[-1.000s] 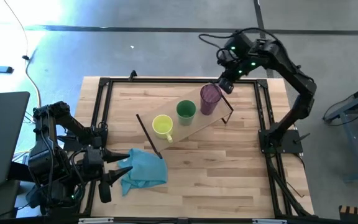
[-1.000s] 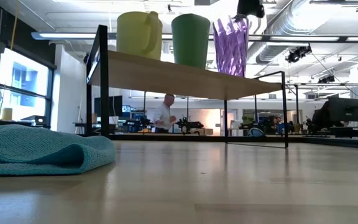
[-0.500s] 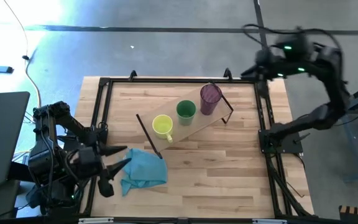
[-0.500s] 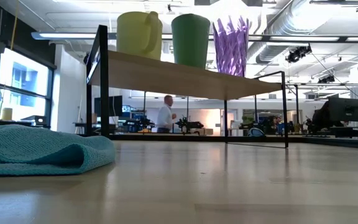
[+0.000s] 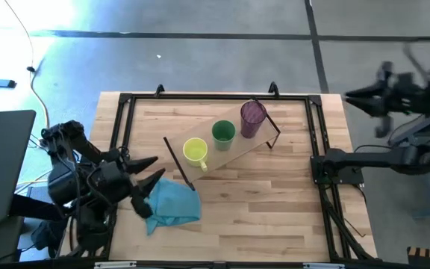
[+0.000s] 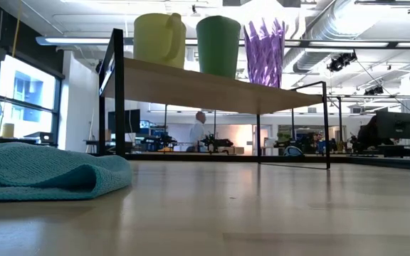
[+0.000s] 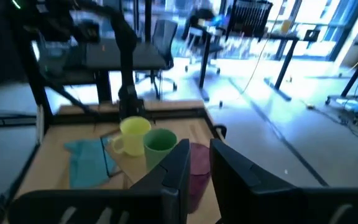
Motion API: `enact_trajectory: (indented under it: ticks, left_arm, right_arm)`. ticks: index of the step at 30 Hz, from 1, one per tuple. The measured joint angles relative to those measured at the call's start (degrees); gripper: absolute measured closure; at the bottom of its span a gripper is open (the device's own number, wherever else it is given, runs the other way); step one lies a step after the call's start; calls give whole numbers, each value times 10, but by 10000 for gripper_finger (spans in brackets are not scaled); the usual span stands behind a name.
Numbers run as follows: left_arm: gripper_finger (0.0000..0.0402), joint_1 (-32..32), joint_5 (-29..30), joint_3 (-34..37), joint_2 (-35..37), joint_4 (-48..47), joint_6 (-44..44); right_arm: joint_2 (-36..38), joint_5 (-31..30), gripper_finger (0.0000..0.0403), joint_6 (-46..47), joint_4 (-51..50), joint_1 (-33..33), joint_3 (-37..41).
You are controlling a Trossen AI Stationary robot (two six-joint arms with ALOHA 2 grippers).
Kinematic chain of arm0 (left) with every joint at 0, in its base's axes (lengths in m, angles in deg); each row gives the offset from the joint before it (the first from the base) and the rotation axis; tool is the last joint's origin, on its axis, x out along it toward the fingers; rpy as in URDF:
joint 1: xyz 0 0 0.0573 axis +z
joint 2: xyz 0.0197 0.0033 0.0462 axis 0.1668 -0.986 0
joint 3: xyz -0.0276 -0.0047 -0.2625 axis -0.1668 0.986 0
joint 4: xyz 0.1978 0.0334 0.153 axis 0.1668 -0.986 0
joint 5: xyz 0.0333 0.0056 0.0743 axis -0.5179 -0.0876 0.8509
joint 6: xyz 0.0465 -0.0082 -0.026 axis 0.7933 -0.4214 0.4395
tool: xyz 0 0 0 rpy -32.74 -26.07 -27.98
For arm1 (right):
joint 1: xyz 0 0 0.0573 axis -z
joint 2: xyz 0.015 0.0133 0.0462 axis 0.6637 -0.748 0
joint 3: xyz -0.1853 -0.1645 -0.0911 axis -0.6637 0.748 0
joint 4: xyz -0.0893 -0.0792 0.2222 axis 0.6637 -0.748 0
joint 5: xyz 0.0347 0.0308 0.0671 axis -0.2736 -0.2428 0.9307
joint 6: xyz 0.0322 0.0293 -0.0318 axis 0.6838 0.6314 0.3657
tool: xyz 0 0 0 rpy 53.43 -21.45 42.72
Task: Stack small to large cups/mugs on shelf
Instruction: Return to Home Position
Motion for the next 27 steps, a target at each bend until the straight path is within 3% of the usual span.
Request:
enact_trajectory:
  ticks: [6, 10, 17, 19, 21, 24, 27]
  left_arm:
    - [228, 33, -7, 0, 0, 57, 28]
    - [228, 50, -67, 0, 0, 54, 52]
    - [229, 104, -186, 0, -3, 74, 39]
    - [229, 117, -195, 0, -8, 86, 69]
    - [229, 120, -166, 0, -18, 94, 136]
    - [229, 111, -72, 0, -38, 90, 223]
    - [229, 101, 6, 0, -48, 21, 225]
  right_arm:
    - [65, -5, 350, 37, -54, 0, 0]
    - [100, -7, 350, 65, -106, 0, 1]
    - [167, -14, 350, 148, -99, 0, 57]
    - [186, -18, 350, 143, -84, 2, 83]
    - [208, -18, 350, 128, -68, 6, 111]
    - [245, -7, 350, 96, -5, 14, 161]
    - [287, 21, 350, 59, 70, 17, 218]
